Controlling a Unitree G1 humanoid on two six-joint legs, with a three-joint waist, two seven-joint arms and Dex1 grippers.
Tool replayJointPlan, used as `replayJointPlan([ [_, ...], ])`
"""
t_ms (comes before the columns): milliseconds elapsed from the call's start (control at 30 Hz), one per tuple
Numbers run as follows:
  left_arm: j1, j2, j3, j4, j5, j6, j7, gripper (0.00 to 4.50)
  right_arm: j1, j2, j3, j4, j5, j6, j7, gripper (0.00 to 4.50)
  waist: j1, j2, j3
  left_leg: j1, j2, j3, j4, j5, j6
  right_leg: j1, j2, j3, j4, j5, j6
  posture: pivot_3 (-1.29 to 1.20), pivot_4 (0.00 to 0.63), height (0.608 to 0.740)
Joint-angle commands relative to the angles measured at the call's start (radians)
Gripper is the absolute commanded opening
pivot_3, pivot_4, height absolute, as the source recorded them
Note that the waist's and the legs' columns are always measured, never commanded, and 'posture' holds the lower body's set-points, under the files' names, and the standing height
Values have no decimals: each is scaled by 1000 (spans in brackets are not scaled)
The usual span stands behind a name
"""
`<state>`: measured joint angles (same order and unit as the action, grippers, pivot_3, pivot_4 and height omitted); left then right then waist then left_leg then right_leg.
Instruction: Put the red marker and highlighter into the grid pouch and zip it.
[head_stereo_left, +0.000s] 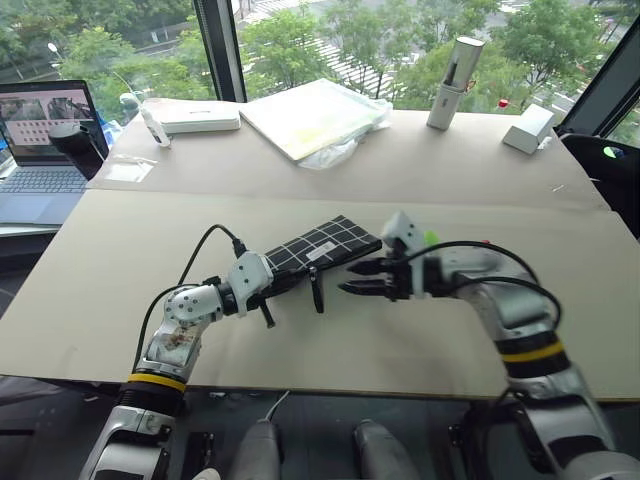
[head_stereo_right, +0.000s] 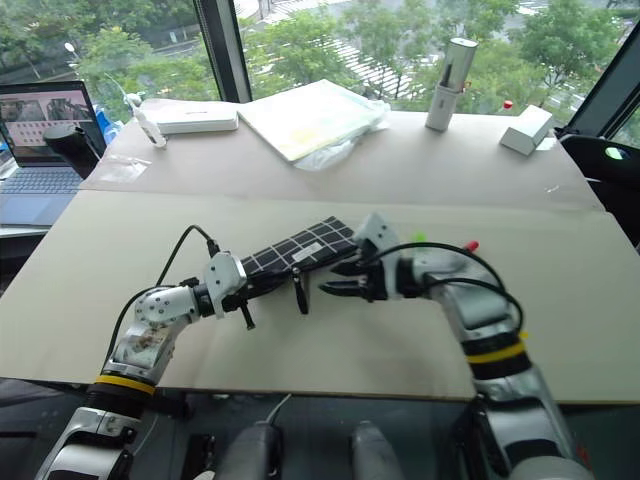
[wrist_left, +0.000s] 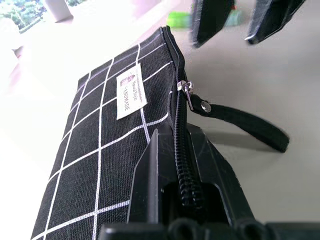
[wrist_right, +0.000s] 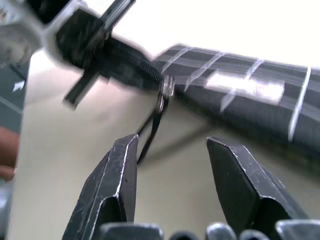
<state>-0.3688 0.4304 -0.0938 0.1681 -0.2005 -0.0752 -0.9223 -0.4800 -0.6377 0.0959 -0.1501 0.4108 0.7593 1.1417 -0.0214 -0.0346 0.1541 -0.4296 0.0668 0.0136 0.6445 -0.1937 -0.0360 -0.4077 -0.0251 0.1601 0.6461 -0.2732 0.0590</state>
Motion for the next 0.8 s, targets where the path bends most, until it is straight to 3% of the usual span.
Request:
replayJointPlan([
  [33, -21, -3, 54, -77, -93, 77, 1, 0, 47, -90, -182, -74, 98, 0, 23, 2471, -8, 0, 0, 0, 0, 0, 0, 0, 0, 0, 0, 0, 0, 0, 0, 0, 150, 738],
  [67, -22, -1, 60, -84, -102, 90, 1, 0, 52, -102, -207, -62, 98, -1, 0, 2471, -15, 0, 0, 0, 0, 0, 0, 0, 0, 0, 0, 0, 1, 0, 0, 0, 150, 738],
  [233, -33, 21, 79, -97, -108, 118, 3, 0, -49, -62, -326, 192, -69, -82, -378, 2471, -27, 0, 0, 5, 0, -2, 0, 1, -1, 4, 1, 0, 1, 0, 0, 0, 150, 738],
  [333, -28, 30, 77, -96, -97, 110, 1, 0, -67, -30, -390, 263, -76, -71, -499, 2471, -23, 0, 1, 4, -1, -2, -1, 1, -1, 3, 0, -1, 1, 0, -1, 0, 150, 738],
  [567, -13, 34, 57, -101, -67, 91, 0, 0, -55, 76, -483, 277, -74, -14, -751, 2471, -21, 0, 1, 2, -2, -3, -1, 0, 0, 3, -1, -1, 0, 0, -1, 0, 150, 738],
  [800, -3, 28, 45, -110, -62, 87, 8, 0, -24, 223, -511, 144, -72, 98, -973, 2471, -23, 0, 1, 2, -2, -4, -1, 0, 0, 2, -1, -1, 1, 0, -1, 0, 150, 738],
])
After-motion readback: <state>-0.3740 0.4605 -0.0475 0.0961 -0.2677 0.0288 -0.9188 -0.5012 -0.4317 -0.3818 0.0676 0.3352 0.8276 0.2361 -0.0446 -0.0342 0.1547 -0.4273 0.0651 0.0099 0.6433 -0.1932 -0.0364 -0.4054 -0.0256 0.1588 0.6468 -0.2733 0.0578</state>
